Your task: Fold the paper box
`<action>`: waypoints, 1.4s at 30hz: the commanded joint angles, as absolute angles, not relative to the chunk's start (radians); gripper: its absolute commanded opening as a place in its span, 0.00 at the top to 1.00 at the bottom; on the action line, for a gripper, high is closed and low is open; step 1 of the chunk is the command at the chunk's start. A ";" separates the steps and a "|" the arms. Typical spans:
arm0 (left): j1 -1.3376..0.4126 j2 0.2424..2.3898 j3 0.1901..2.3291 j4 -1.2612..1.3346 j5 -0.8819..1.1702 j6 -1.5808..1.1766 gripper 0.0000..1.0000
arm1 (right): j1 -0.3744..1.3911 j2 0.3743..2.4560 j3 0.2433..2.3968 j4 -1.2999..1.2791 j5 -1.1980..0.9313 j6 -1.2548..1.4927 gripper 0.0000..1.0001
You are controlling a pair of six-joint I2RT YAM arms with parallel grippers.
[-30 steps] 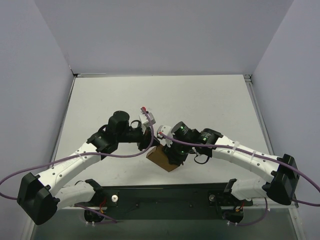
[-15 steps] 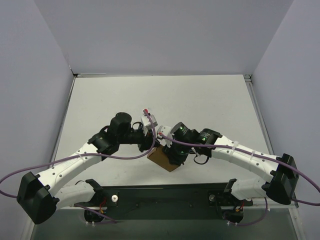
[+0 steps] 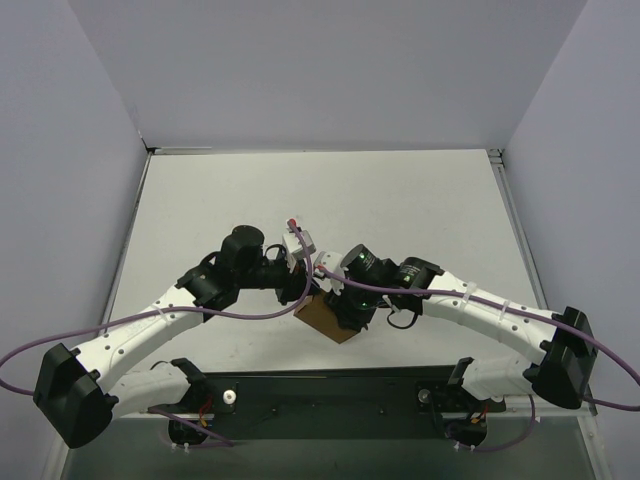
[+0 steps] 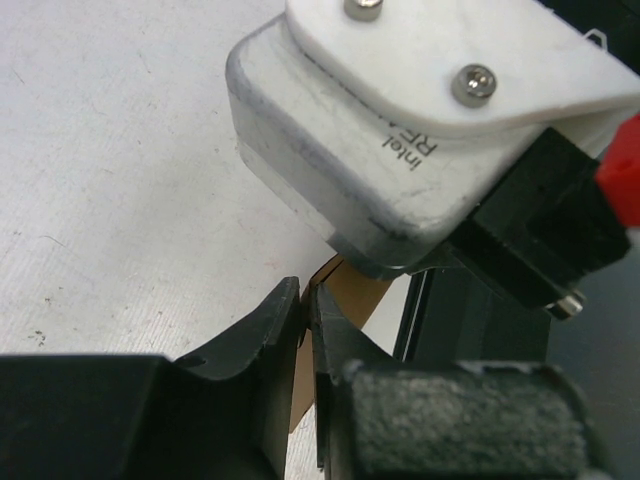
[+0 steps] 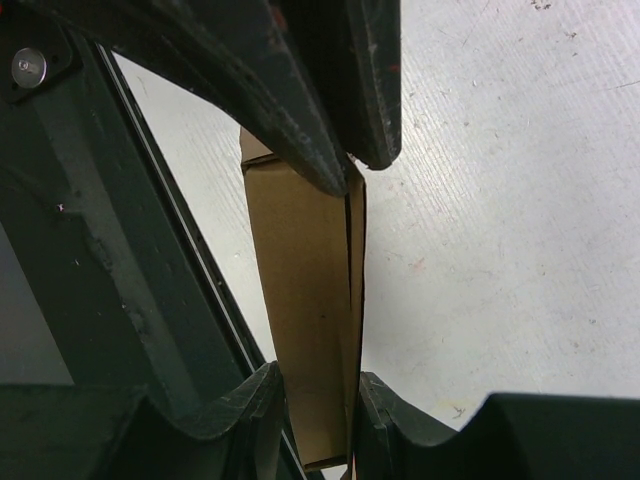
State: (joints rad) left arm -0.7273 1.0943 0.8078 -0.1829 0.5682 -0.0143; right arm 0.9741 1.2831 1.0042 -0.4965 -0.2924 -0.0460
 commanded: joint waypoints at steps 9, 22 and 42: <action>-0.807 1.120 0.833 -0.187 0.467 -0.061 0.95 | 0.979 1.342 1.061 -0.495 -0.157 0.000 0.99; -0.903 1.146 0.661 0.021 0.120 -0.296 0.97 | 0.989 1.442 1.106 -0.509 0.080 0.140 1.00; -0.963 1.131 0.378 0.357 -0.049 -0.426 0.98 | 0.991 1.528 1.144 -0.515 0.160 0.201 1.00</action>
State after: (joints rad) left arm -0.9176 1.1427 0.4561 0.3344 -0.0807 -0.4435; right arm 1.0214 1.5158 1.0859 -0.5503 0.0048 0.1314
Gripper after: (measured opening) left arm 0.084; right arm 0.298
